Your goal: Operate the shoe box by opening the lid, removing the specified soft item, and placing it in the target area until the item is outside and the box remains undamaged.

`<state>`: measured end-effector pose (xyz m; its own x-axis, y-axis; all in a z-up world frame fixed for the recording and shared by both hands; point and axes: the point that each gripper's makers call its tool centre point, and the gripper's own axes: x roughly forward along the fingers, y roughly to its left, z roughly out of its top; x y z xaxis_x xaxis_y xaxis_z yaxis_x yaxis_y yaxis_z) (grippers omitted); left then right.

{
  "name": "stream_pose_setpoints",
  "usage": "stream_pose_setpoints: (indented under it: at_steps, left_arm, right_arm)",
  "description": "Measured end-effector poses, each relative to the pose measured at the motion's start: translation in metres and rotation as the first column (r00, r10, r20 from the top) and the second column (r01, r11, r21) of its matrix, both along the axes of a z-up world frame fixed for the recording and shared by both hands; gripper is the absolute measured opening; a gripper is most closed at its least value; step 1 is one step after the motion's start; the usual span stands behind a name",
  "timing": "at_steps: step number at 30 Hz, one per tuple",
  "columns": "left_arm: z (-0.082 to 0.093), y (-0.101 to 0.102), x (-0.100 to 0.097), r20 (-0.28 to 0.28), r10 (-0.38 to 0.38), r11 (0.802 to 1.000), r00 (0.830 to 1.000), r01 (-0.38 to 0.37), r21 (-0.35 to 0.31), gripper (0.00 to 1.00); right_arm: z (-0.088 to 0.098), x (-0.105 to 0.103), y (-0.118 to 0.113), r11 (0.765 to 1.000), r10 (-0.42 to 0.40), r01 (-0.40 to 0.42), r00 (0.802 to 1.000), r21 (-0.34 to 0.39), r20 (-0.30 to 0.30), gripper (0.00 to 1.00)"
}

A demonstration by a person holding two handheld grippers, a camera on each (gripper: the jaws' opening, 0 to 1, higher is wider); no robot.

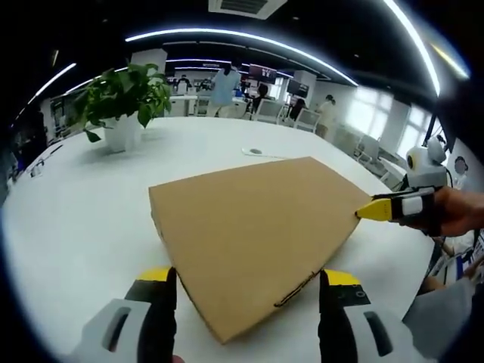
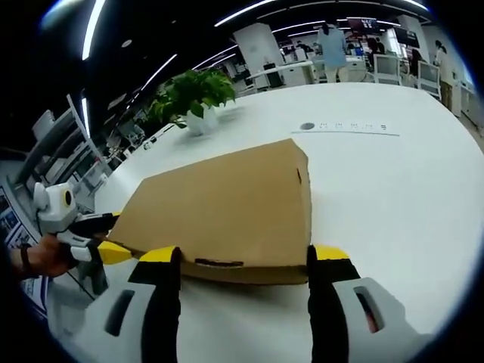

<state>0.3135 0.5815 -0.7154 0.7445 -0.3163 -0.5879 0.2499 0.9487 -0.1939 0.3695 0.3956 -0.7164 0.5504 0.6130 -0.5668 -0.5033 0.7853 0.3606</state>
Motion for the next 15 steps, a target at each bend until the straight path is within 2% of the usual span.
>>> stream_pose_setpoints:
  at_steps: [9, 15]
  left_arm:
    - [-0.003, 0.01, -0.016, -0.013, 0.005, 1.0, 1.0, -0.004, 0.007, 0.78]
    - [-0.004, 0.011, -0.017, -0.012, 0.006, 1.0, 1.0, -0.005, 0.021, 0.78]
  right_arm:
    - [0.0, -0.018, 0.008, 1.0, 0.007, -0.007, 1.0, 0.005, -0.016, 0.63]
    - [0.0, -0.017, 0.007, 1.0, 0.013, -0.012, 1.0, 0.019, -0.009, 0.62]
